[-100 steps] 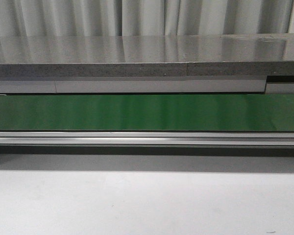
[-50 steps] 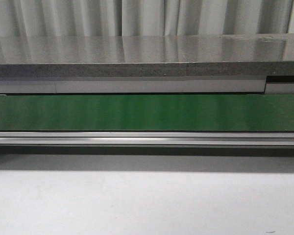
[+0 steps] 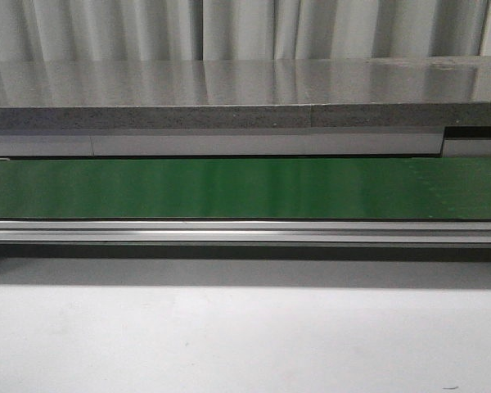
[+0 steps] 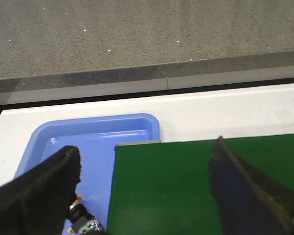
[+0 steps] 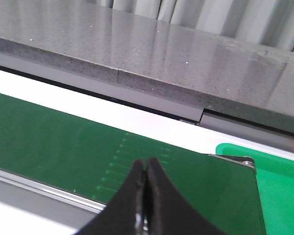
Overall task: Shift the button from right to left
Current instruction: 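Release the switch into the blue tray and raise the left gripper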
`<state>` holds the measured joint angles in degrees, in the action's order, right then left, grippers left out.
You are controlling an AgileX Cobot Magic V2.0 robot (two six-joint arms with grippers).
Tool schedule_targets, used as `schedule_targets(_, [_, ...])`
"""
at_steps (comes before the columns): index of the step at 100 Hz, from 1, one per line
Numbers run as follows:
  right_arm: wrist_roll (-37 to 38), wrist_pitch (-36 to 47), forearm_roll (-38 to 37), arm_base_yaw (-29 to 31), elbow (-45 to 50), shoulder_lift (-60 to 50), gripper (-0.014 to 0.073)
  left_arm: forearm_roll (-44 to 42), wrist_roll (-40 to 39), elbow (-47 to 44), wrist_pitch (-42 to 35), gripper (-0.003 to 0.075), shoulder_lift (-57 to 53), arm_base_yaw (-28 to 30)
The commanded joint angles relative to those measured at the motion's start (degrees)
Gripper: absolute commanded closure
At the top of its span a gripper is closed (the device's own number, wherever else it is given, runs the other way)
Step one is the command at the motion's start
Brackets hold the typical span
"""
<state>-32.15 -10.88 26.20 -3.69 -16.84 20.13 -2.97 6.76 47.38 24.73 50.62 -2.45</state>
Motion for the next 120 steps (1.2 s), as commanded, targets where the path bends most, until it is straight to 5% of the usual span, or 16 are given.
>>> schedule_targets(1, [-0.5,3.8,0.6,-0.1,-1.5,0.3,0.0662,1.8,-0.7,-2.1,-4.6,0.0293,-4.5,-0.9])
schedule_targets(36, [-0.5,3.8,0.6,-0.1,-1.5,0.3,0.0662,3.7,-0.7,-13.6,-4.9,0.0715,-18.1,-1.0])
schedule_targets(120, [-0.5,3.8,0.6,-0.1,-1.5,0.3,0.0662,3.5,-0.7,-14.1,-4.1,0.0715,-18.8,-1.0])
